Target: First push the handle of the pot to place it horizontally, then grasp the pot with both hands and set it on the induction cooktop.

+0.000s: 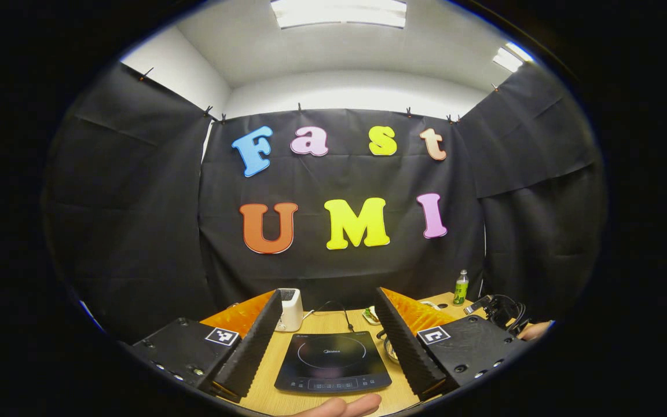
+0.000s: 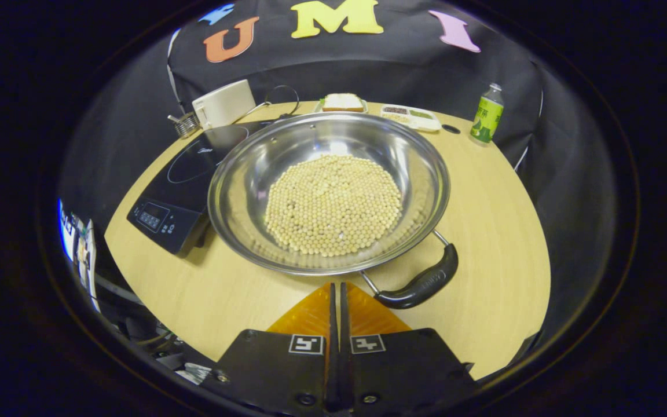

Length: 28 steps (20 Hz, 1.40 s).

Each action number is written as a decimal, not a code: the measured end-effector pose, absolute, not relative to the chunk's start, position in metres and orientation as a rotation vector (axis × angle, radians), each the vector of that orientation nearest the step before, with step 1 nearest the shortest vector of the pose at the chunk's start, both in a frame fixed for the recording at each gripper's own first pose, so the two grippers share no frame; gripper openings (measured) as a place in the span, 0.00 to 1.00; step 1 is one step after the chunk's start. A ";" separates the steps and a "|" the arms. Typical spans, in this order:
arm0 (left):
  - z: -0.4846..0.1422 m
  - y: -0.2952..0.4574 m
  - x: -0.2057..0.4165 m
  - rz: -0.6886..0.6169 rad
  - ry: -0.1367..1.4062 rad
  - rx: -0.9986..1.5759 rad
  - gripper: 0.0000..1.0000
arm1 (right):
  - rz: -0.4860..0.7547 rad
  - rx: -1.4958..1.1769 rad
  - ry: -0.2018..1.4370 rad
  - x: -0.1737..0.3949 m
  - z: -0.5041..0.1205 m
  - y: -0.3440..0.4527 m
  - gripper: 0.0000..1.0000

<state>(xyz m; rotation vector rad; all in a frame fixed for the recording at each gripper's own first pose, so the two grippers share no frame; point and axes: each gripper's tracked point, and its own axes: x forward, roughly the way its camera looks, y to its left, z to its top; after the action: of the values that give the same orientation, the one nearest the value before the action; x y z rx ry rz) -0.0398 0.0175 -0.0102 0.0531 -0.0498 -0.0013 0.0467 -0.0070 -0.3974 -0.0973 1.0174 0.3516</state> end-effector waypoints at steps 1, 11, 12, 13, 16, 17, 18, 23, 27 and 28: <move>-0.010 0.019 -0.038 0.013 -0.047 0.053 0.96 | 0.370 -0.120 0.984 0.054 -0.395 -0.010 0.04; -0.023 -0.004 -0.023 -0.018 -0.019 0.010 0.96 | 0.342 -0.125 0.977 0.093 -0.405 -0.056 0.04; -0.023 -0.010 -0.019 -0.030 -0.023 -0.001 0.96 | 0.340 -0.138 0.970 0.098 -0.406 -0.060 0.04; -0.026 -0.013 -0.014 -0.035 -0.016 -0.005 0.96 | 0.333 -0.150 0.962 0.104 -0.407 -0.065 0.04; -0.038 -0.012 -0.004 -0.022 0.019 0.002 0.96 | 0.308 -0.142 0.951 0.118 -0.411 -0.075 0.04; -0.040 -0.012 0.000 -0.020 0.024 0.006 0.96 | 0.305 -0.130 0.954 0.122 -0.413 -0.077 0.04; -0.042 -0.011 0.003 -0.013 0.023 0.014 0.96 | 0.306 -0.137 0.948 0.124 -0.416 -0.079 0.04; -0.060 -0.007 0.024 0.015 0.060 0.034 0.96 | 0.259 -0.126 0.911 0.140 -0.415 -0.095 0.04; -0.081 -0.020 0.043 -0.025 0.104 0.017 0.96 | 0.188 -0.167 0.794 0.152 -0.401 -0.117 0.04; -0.088 -0.025 0.050 -0.034 0.116 0.017 0.96 | 0.172 -0.179 0.771 0.153 -0.397 -0.122 0.04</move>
<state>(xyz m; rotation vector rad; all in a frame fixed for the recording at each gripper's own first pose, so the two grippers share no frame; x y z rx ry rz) 0.0498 -0.0252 -0.0880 0.0166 0.1157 -0.0344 0.1525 -0.1222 -0.3967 -0.1791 0.7712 0.1721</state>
